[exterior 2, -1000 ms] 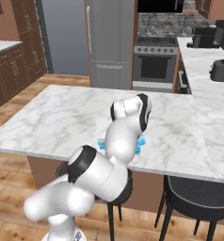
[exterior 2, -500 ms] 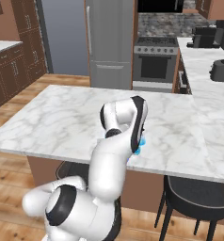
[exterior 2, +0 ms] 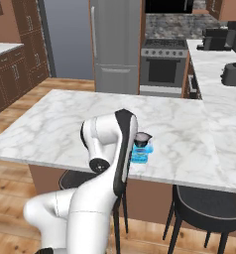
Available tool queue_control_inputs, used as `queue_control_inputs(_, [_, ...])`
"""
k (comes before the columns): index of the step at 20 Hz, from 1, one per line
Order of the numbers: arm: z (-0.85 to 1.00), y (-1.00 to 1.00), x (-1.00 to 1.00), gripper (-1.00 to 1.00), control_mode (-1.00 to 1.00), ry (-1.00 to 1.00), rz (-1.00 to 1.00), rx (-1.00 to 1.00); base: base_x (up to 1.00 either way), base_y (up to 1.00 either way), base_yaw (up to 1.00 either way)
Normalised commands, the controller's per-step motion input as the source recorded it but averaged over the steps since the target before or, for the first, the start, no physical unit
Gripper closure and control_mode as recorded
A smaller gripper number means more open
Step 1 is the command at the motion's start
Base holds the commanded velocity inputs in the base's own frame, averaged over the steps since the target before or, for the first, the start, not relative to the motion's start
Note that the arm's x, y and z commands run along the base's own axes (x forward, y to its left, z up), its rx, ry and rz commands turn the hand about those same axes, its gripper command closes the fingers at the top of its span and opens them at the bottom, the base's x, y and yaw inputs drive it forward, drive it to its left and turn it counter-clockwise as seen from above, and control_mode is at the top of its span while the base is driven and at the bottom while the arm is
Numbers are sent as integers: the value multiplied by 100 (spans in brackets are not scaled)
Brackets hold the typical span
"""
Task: Stack the yogurt containers by placing the smaller containers on top of the larger containers.
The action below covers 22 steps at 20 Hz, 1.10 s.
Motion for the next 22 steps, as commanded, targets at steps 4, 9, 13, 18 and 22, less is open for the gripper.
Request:
queue_control_inputs(4, [14, 27, 2, -100, -100, 1, 9, -13, 0, 0, 0])
queue_control_inputs(9, [30, 5, -20, -100, -100, 2, 6, -6, 0, 0, 0])
queue_control_inputs(13, [68, 33, -64, -100, -100, -15, 8, -55, 0, 0, 0])
queue_control_inputs(18, [69, 61, -54, -100, -100, -22, 4, -69, 0, 0, 0])
queue_control_inputs(22, [84, 84, -31, -100, -100, -16, 0, -67, 0, 0, 0])
